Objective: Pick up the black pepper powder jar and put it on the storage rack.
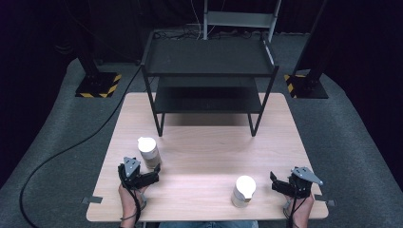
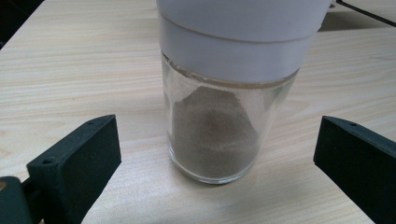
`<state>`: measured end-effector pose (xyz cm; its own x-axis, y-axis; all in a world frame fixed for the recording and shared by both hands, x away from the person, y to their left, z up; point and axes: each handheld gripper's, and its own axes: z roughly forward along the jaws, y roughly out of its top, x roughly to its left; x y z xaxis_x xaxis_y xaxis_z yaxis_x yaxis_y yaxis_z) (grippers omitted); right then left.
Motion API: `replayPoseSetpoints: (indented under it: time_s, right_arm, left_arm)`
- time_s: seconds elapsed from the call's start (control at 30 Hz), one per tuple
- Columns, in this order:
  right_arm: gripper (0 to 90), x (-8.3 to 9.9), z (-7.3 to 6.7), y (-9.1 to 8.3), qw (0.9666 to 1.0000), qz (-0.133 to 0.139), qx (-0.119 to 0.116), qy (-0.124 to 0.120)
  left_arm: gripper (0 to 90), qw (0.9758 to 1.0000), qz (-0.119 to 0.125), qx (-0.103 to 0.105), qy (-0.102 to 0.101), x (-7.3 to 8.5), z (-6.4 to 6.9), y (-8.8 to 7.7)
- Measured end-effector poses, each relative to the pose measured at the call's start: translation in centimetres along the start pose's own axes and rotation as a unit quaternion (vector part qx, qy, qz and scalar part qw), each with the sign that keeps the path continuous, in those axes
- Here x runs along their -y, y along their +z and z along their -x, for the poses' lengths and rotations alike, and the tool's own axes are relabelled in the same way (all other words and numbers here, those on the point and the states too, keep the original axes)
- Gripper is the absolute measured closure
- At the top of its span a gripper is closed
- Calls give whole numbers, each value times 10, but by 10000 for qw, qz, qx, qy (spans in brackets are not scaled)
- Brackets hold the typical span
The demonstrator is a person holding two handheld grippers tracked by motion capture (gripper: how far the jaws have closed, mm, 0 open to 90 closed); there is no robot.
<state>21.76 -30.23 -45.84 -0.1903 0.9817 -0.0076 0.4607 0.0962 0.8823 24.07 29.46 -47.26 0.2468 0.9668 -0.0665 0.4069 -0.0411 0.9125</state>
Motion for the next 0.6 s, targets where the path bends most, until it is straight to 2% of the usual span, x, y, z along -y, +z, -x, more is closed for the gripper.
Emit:
replayPoseSetpoints:
  time_s: [0.2,0.3,0.47,0.6]
  right_arm:
    - [0,0,0,0,10000,1,1,13]
    - [0,1,1,0,10000,16,-23,0]
    - [0,4,1,-2,9999,105,-24,-27]
    - [0,3,3,-1,9999,80,-97,-62]
  left_arm:
    - [0,10000,-22,17,27,-1,0,1]
    - [0,9998,-132,99,79,-6,-3,4]
    - [0,9997,-142,-36,191,-10,2,3]
    - [0,9997,-158,-17,183,-16,-1,7]
